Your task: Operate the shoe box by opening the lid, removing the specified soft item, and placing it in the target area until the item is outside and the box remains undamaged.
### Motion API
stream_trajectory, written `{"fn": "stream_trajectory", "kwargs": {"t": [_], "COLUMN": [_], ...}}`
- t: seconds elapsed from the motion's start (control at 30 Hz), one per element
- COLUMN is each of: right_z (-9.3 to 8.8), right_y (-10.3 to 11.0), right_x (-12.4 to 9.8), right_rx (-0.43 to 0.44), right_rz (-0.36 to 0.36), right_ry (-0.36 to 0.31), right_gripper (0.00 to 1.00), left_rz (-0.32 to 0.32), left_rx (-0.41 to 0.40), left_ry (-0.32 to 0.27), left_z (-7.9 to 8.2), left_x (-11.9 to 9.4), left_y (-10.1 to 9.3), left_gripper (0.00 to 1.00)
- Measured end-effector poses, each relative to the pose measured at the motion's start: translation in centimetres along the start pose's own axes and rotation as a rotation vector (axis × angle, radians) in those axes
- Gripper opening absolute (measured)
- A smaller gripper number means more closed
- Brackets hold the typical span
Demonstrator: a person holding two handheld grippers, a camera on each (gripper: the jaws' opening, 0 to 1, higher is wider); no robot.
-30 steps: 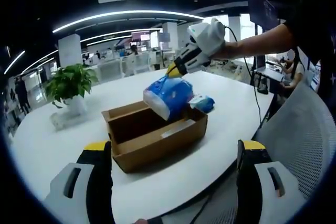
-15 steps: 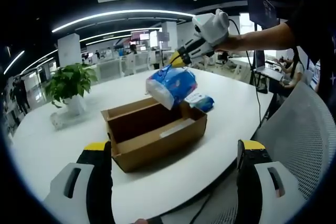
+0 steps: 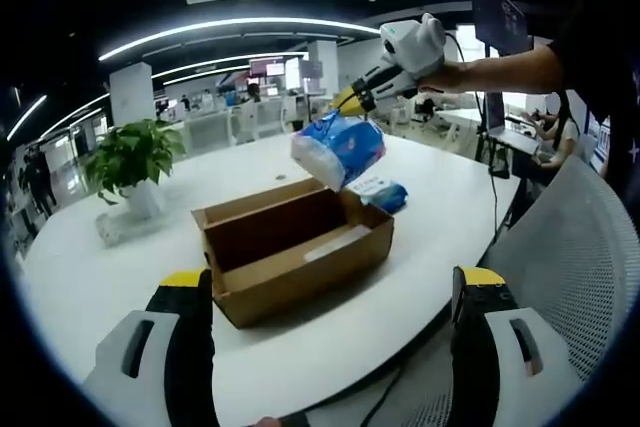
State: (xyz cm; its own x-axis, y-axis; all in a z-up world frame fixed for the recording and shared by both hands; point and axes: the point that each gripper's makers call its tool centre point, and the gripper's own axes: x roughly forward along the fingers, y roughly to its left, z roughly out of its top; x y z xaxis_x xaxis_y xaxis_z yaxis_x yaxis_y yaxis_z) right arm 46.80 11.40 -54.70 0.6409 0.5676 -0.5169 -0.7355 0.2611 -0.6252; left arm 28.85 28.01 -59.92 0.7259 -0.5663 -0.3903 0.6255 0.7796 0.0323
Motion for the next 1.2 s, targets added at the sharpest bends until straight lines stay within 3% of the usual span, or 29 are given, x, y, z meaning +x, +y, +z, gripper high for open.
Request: {"fn": "stream_trajectory", "kwargs": {"t": [0.73,1.2], "right_z": [-4.6,-8.2], "right_y": [-1.7,-3.9], "right_x": [-3.3,-6.2], "right_rx": [0.028,0.045], "right_rz": [-0.064,-0.124], "right_ry": [0.046,0.081], "right_gripper": [0.00,0.00], "left_rz": [-0.002,0.000], "left_rx": [0.000,-0.003], "left_ry": [0.008,0.010], "left_z": [-0.1,-0.1], "left_x": [0.0,0.1], "left_y": [-0.1,0.0], "left_gripper": [0.99,0.99]}}
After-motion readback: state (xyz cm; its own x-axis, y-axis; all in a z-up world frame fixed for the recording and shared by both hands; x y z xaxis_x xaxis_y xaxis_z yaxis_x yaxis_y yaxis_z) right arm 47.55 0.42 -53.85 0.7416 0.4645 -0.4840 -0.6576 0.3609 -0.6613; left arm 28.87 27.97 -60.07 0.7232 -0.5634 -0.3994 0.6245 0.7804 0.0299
